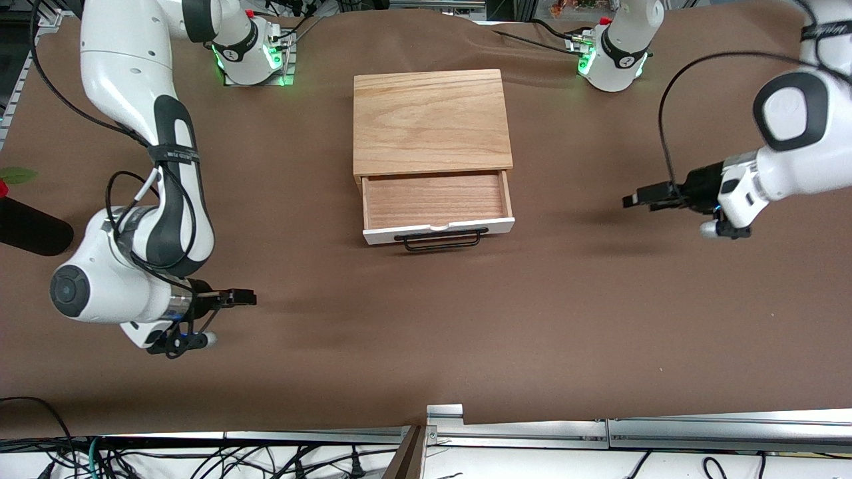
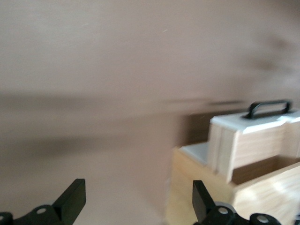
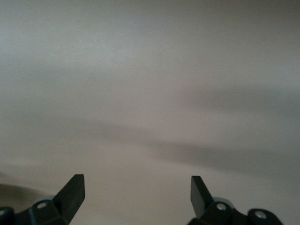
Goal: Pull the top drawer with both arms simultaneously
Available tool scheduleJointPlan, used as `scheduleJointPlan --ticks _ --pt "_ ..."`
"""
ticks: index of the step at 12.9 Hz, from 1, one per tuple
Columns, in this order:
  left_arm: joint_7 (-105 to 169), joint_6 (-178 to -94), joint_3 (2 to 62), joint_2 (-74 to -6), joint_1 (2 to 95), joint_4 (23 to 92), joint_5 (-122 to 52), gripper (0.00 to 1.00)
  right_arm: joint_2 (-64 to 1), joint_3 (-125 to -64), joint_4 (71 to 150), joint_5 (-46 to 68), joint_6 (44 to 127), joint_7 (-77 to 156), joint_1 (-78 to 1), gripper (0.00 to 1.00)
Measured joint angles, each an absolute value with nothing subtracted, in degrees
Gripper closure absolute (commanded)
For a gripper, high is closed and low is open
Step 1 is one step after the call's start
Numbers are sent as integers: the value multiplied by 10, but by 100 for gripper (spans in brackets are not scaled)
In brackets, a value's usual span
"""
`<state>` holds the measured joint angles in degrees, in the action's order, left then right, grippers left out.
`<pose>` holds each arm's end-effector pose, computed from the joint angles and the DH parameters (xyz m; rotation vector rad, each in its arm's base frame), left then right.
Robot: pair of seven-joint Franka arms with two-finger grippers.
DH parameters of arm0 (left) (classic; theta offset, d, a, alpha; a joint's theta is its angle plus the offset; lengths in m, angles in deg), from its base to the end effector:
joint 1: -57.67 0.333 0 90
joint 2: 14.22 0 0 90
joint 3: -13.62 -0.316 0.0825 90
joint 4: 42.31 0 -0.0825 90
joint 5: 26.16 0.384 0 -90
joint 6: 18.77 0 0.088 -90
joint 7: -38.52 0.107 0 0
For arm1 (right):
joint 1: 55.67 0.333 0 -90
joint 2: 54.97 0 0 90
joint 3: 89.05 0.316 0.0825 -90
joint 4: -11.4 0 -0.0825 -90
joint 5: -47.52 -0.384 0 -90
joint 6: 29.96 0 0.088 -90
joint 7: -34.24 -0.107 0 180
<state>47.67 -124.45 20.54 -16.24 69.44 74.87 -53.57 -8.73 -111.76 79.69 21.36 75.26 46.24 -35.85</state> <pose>0.5350 0.0092 0.4140 2.6558 0.1482 -0.2379 0.7392 0.0793 0.3156 -2.9767 -0.1672 0.1288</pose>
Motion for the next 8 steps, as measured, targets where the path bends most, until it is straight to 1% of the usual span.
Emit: scheduleJointPlan --ticks 2,3,6,8 --pt "475 -1193 164 -137 665 736 -471 0 -130 -1121 825 266 751 461 -369 0" --pt "473 -1164 152 -134 655 716 -441 0 -158 -1120 841 297 751 461 -381 0" --pt "436 -1079 146 -133 630 623 -363 0 -260 -1108 882 390 744 462 -425 0" --pt "430 -1057 146 -132 616 573 -327 0 -328 -1089 904 418 711 462 -447 0"
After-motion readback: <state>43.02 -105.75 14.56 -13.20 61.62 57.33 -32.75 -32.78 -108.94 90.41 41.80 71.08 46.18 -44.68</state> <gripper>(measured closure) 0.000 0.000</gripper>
